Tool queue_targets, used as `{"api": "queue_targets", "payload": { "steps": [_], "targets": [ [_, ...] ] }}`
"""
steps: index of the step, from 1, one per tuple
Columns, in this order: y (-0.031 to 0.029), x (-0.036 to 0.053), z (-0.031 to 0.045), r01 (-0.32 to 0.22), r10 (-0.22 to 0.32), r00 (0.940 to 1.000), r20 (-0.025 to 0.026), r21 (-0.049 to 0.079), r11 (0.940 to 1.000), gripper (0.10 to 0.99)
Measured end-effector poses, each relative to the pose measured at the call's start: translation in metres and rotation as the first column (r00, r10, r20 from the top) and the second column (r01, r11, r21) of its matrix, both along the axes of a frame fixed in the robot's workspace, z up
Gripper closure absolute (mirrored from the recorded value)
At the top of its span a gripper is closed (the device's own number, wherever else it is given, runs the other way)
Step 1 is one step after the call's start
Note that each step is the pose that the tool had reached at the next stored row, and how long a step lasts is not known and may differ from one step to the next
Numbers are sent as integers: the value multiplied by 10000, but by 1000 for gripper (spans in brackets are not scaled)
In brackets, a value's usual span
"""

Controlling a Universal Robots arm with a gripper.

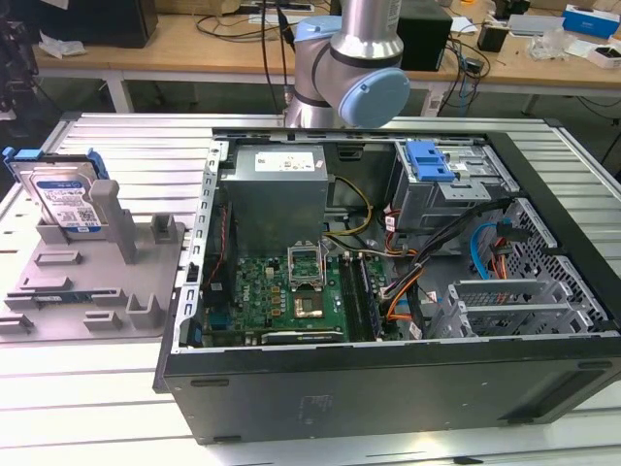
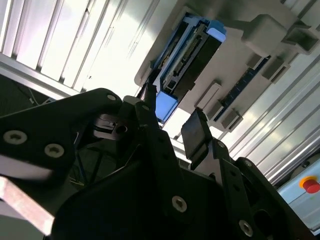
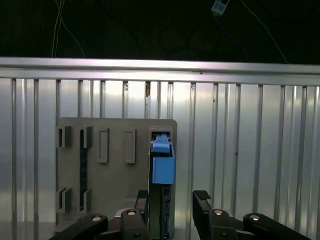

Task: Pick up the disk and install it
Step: 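Pick up the disk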

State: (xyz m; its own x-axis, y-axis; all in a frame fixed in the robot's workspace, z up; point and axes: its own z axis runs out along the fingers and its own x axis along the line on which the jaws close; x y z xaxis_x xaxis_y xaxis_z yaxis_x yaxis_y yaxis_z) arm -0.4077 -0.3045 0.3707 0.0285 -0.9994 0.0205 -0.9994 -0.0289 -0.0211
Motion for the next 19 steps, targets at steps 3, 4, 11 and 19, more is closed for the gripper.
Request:
{"api": "queue_targets", "payload": {
  "steps": [3, 4, 11, 19],
  "targets": [
    [0, -1, -4, 8, -8, 10000, -22, -3, 10000, 604],
    [0, 0, -8, 8, -9, 10000, -80, -21, 10000, 604],
    [0, 8, -18, 7, -8, 9997, -250, -47, 10000, 604],
    [-45, 7, -57, 7, -8, 9997, -250, -48, 10000, 604]
  ]
}}
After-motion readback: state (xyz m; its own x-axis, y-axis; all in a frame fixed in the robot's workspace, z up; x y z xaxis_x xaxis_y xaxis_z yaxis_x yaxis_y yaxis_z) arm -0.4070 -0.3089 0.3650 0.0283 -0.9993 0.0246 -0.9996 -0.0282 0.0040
